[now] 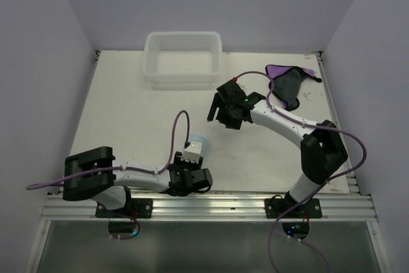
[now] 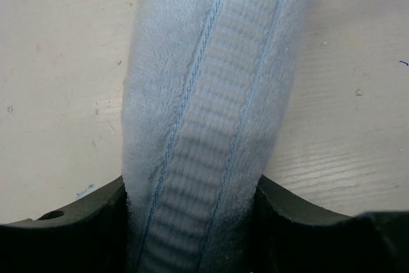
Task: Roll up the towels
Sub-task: Place the rolled towel into the container
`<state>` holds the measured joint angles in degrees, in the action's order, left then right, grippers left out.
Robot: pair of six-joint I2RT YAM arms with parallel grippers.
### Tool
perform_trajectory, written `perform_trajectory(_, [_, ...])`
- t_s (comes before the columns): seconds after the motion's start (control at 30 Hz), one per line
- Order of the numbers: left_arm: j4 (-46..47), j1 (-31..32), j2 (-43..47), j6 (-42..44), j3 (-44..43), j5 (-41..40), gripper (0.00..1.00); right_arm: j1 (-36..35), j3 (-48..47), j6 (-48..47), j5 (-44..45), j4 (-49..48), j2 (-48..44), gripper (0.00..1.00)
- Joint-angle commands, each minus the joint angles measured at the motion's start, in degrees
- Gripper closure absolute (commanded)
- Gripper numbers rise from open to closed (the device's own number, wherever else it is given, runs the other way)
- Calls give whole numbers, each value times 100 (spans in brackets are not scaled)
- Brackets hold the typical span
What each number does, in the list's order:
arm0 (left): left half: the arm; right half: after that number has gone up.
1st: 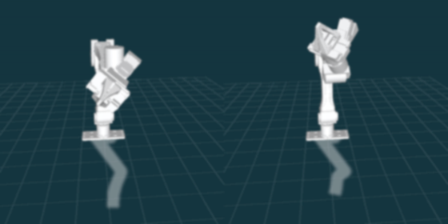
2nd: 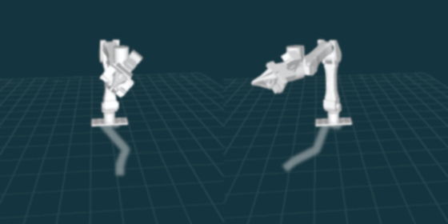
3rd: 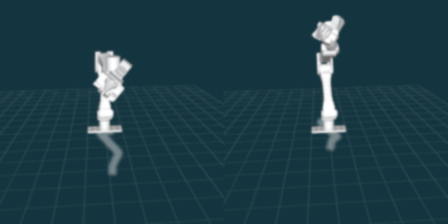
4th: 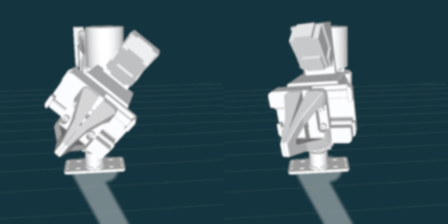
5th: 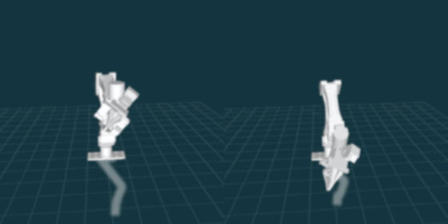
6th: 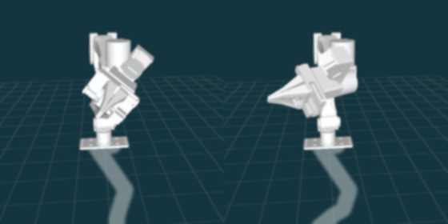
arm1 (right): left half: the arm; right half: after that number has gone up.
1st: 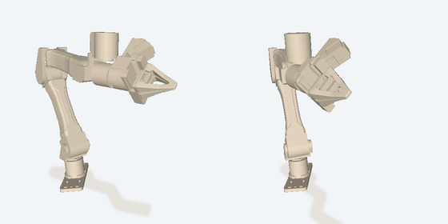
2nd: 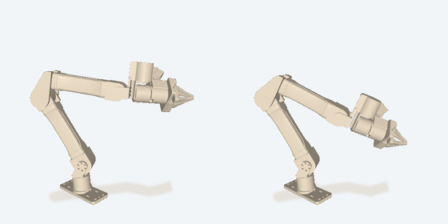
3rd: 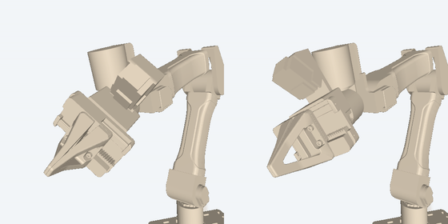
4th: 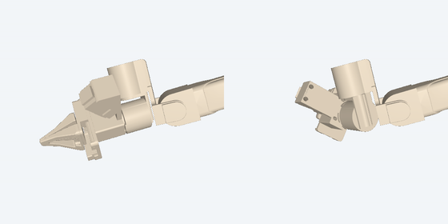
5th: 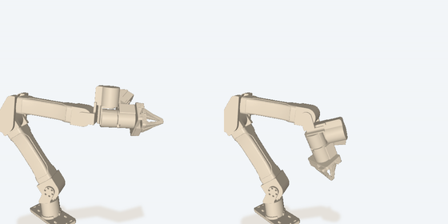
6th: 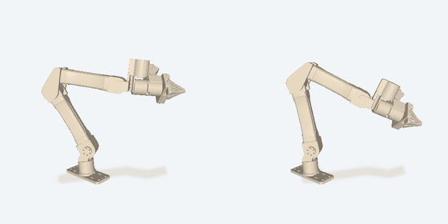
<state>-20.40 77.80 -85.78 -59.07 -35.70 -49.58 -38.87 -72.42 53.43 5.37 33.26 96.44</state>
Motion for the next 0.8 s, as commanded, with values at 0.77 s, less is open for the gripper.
perform_trajectory(0.77, [1302, -2126, 1494, 2539, -165, 1275, 59, 301, 1054, -1203, 1010, 559, -3157, 17])
